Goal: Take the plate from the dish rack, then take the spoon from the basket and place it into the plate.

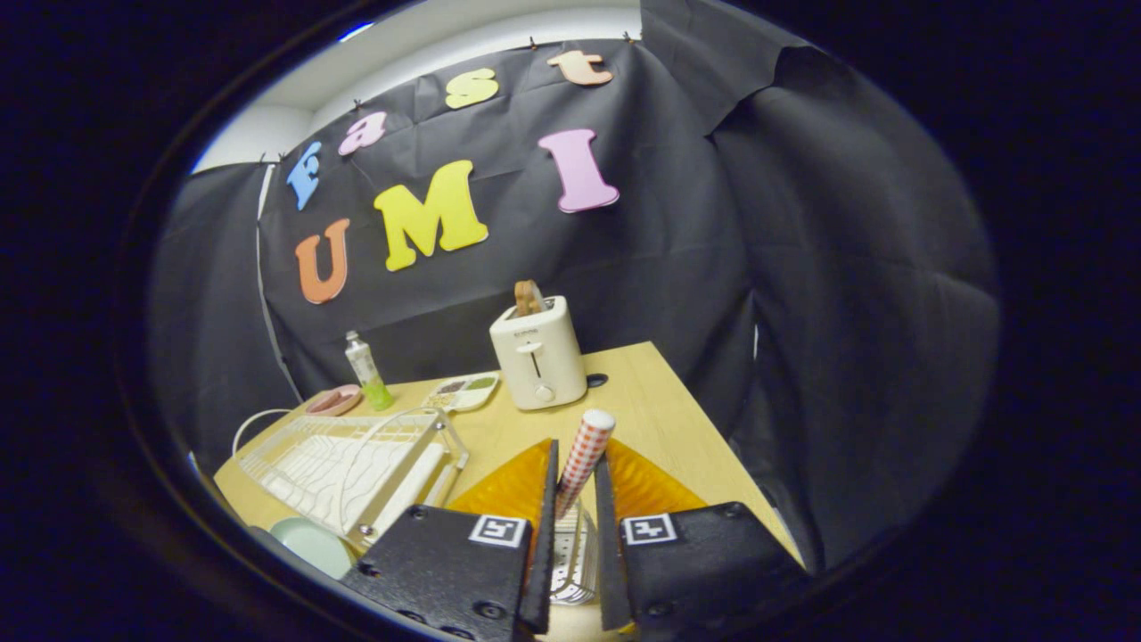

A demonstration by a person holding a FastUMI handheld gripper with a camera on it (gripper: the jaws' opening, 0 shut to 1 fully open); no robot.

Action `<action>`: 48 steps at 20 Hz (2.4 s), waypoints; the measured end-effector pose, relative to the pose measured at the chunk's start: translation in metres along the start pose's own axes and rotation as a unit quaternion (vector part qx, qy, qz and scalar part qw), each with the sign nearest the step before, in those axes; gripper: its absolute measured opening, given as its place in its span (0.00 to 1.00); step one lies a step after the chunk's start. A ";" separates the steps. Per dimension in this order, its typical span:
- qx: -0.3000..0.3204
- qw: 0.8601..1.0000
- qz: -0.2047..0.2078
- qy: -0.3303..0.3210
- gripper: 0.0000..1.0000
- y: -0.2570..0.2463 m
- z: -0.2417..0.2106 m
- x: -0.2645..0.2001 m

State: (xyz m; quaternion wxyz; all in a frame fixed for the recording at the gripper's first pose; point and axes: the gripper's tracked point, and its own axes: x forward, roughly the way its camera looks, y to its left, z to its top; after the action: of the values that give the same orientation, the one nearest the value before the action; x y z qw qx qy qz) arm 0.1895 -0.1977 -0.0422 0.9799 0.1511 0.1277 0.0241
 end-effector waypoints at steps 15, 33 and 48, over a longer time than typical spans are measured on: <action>-0.061 0.988 -0.086 -0.115 0.08 0.051 0.060 -0.081; -0.085 0.990 0.057 -0.099 0.08 0.287 -0.022 -0.169; -0.091 0.994 0.057 0.001 0.08 0.312 -0.125 -0.120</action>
State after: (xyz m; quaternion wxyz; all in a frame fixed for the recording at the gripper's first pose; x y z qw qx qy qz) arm 0.0391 0.1259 -0.0337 0.9866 0.0680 0.1170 0.0911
